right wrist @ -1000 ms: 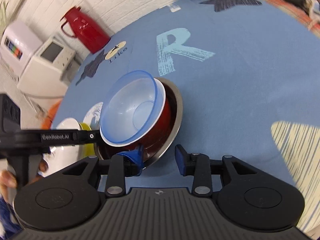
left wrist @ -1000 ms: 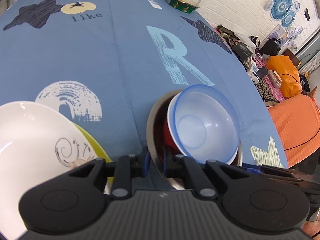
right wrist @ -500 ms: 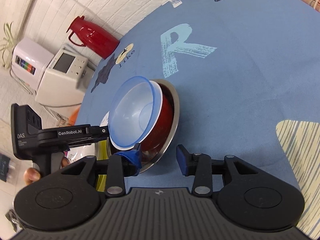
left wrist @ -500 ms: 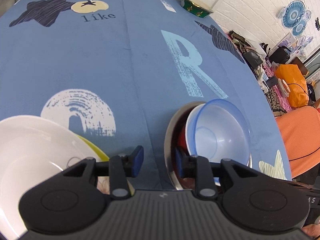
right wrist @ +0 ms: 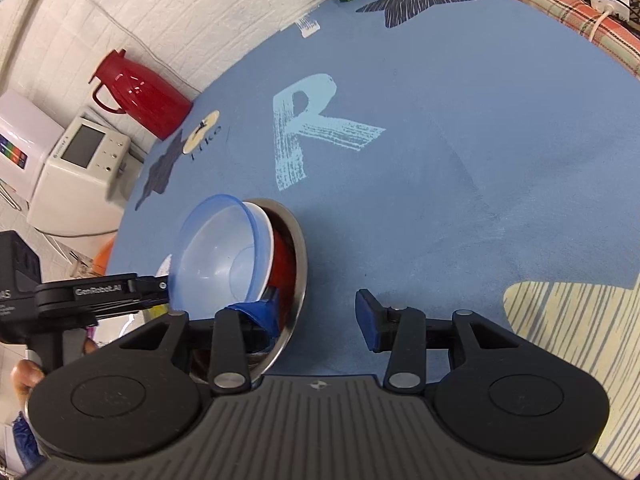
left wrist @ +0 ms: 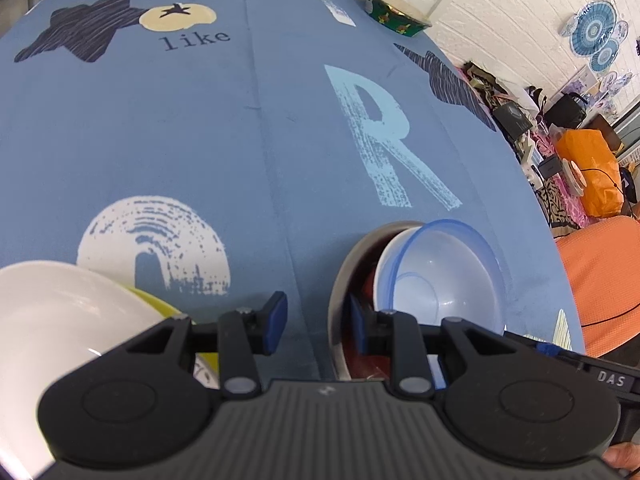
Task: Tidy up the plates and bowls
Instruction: 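Carry the nested bowls onto the plate stack and lower them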
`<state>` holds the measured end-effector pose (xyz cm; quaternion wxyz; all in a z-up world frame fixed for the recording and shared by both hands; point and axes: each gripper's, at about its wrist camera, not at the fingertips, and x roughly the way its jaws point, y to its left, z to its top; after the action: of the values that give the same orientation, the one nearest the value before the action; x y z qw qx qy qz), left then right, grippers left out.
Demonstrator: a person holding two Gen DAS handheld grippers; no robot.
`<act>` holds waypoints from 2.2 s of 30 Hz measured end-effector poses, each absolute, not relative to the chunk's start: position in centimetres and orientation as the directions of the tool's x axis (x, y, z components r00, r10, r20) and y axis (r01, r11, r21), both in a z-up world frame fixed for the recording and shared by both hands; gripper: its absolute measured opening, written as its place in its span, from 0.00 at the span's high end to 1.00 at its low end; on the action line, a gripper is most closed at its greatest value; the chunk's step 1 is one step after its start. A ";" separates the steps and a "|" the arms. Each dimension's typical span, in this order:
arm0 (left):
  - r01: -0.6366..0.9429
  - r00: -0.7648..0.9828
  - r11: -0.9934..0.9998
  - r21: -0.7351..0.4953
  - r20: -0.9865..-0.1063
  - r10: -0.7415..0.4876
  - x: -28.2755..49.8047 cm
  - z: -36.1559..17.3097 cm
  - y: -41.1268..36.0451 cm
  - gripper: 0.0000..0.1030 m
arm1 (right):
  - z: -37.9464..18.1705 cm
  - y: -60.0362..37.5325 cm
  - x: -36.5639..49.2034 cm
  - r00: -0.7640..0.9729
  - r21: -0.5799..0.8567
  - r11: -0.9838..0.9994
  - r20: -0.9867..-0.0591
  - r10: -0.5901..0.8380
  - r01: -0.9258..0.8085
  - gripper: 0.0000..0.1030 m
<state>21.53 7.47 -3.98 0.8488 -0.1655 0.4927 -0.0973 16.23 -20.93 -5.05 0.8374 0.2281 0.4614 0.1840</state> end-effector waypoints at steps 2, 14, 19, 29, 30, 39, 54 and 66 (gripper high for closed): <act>0.006 0.500 0.930 -0.368 -0.804 -0.322 21.5 -4.0 7.5 0.73 | -5.6 -20.8 16.5 0.504 0.548 0.832 -0.695 0.512 -0.089 0.73; 0.131 0.519 0.951 -0.280 -0.798 -0.306 20.8 -3.3 5.6 0.97 | -3.2 -16.6 16.1 0.546 0.193 0.930 -0.764 0.343 -0.314 0.76; 0.127 0.511 0.945 -0.303 -0.796 -0.324 20.8 -3.5 5.9 1.00 | -3.2 -15.7 16.8 0.515 0.116 0.897 -0.784 0.347 -0.427 0.88; 0.147 0.542 0.945 -0.293 -0.775 -0.325 20.5 -3.0 6.0 1.00 | -3.5 -16.1 16.9 0.472 0.244 0.898 -0.783 0.405 -0.367 0.88; 0.146 0.546 0.946 -0.290 -0.774 -0.321 20.5 -2.9 6.1 1.00 | -3.6 -16.0 16.9 0.464 0.254 0.894 -0.783 0.414 -0.370 0.88; 0.127 0.579 0.947 -0.294 -0.754 -0.311 20.4 -1.5 7.3 1.00 | -2.6 -15.0 16.6 0.461 0.298 0.876 -0.760 0.458 -0.379 0.88; 0.091 0.630 0.959 -0.269 -0.730 -0.265 18.7 -0.1 9.6 1.00 | -1.1 -13.0 16.4 0.499 0.319 0.857 -0.708 0.500 -0.406 0.87; -0.079 0.702 0.977 -0.199 -0.707 -0.088 10.4 3.0 16.6 1.00 | 1.1 -5.2 12.7 0.436 0.302 0.751 -0.664 0.608 -0.588 0.86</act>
<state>10.41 16.58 3.00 0.9162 -0.1078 0.3858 -0.0024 12.74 -5.17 1.15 0.8472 0.0128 0.3970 0.3528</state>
